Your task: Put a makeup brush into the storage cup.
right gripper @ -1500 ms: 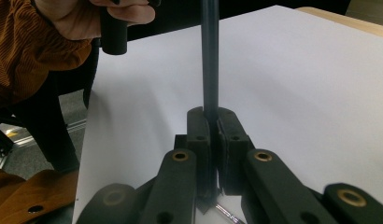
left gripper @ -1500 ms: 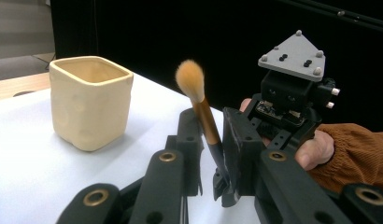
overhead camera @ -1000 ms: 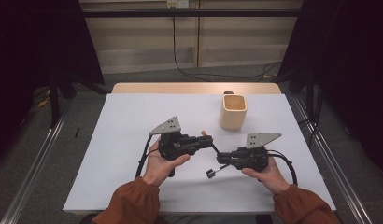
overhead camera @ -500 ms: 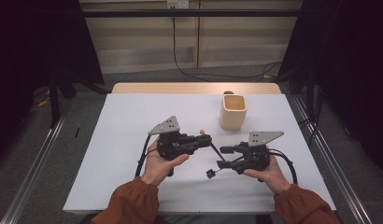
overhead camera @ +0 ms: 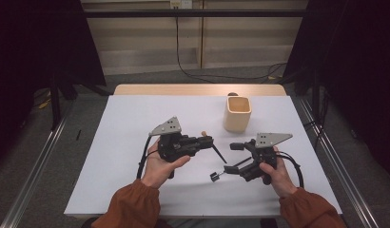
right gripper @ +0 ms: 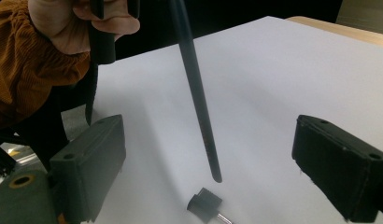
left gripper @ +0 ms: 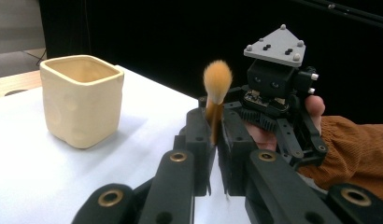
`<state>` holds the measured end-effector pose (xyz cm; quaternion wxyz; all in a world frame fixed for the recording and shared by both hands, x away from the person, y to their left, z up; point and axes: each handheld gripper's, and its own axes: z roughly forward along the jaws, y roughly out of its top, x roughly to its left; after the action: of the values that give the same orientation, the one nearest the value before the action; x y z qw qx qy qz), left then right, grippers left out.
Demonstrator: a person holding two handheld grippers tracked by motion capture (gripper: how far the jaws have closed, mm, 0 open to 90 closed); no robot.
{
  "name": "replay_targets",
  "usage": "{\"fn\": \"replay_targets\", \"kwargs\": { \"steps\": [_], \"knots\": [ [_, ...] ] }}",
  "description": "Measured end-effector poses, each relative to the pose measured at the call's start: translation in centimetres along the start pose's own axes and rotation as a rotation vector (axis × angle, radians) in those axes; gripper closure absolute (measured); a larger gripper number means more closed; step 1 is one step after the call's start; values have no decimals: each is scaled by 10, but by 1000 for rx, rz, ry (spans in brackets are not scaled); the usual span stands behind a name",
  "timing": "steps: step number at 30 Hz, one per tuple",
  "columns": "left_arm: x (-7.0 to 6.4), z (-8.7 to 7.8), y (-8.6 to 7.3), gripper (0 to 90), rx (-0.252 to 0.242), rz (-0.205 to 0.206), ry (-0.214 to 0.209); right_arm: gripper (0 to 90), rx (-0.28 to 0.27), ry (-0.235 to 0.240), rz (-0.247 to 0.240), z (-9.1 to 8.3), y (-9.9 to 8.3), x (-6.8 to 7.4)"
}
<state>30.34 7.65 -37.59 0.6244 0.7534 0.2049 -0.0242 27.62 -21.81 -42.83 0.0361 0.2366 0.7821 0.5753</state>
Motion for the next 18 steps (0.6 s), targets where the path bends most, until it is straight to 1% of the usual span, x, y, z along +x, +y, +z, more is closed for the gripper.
{"fn": "replay_targets", "kwargs": {
  "steps": [3, 6, 9, 13, 14, 15, 16, 17, 18],
  "knots": [
    [1, -3, 2, 841, 9, -4, 6, 91, -9, -12, -2, -2, 0, 0],
    [2, -8, 5, 841, 16, 1, 13, 72, -5, -22, -9, -3, 0, 0],
    [4, -13, 8, 841, 16, -1, 19, 70, -5, -21, -12, -4, 0, -1],
    [6, -19, 11, 841, 36, 0, 31, 69, -14, -26, -18, -6, 1, -1],
    [6, -21, 12, 841, 46, 2, 34, 69, -12, -32, -22, -7, 1, -1],
    [6, -22, 12, 841, 45, 5, 38, 69, -16, -36, -22, -8, 2, -2],
    [7, -23, 14, 841, 57, 8, 37, 69, -16, -41, -24, -8, 2, -2],
    [8, -24, 15, 841, 57, 6, 33, 69, -18, -52, -33, -9, 2, -3],
    [8, -25, 16, 841, 65, 8, 37, 68, -15, -58, -36, -10, 2, -3]
  ]
}}
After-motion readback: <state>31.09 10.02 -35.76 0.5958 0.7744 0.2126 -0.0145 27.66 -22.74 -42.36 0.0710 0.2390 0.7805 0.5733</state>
